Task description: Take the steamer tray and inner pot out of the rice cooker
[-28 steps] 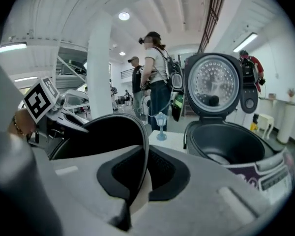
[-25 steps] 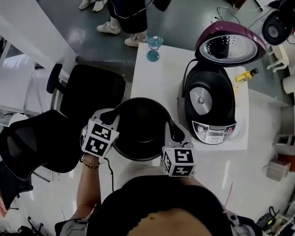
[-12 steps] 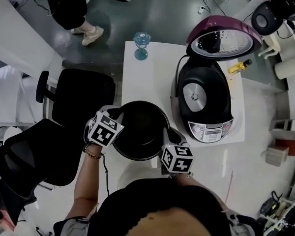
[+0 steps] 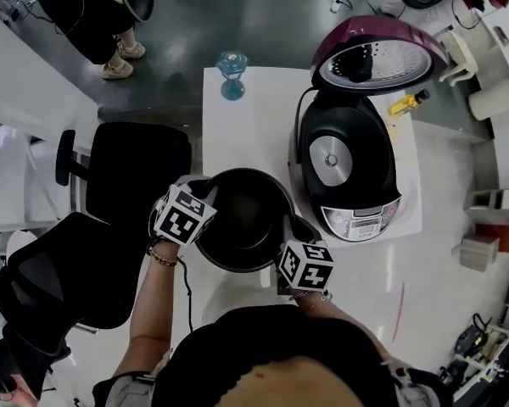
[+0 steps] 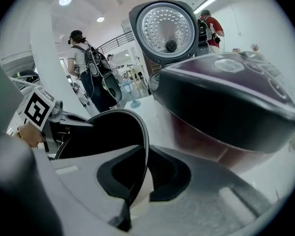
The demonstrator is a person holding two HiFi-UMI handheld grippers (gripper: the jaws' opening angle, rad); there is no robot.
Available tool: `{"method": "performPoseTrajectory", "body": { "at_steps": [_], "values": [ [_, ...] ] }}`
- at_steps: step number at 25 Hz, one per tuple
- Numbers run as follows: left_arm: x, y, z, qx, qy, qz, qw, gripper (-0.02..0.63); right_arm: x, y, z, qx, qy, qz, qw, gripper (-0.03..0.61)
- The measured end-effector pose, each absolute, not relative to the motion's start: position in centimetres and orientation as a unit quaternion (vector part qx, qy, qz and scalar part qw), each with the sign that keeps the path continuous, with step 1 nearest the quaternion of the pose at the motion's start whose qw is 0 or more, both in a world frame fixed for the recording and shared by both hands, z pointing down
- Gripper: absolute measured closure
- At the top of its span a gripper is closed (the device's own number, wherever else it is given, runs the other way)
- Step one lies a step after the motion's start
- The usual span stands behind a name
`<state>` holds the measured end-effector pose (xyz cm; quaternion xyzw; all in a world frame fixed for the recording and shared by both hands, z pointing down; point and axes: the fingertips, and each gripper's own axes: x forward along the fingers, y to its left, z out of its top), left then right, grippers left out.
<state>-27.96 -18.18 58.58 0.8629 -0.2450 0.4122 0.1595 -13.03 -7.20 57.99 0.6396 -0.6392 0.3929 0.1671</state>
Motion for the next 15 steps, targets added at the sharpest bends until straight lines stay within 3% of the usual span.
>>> {"method": "performPoseTrajectory", "body": {
  "at_steps": [15],
  "values": [
    [-26.6, -19.7, 58.7, 0.871, -0.227, 0.411, 0.143, 0.594, -11.9, -8.3, 58.0, 0.67, -0.619, 0.381, 0.148, 0.557]
  ]
}}
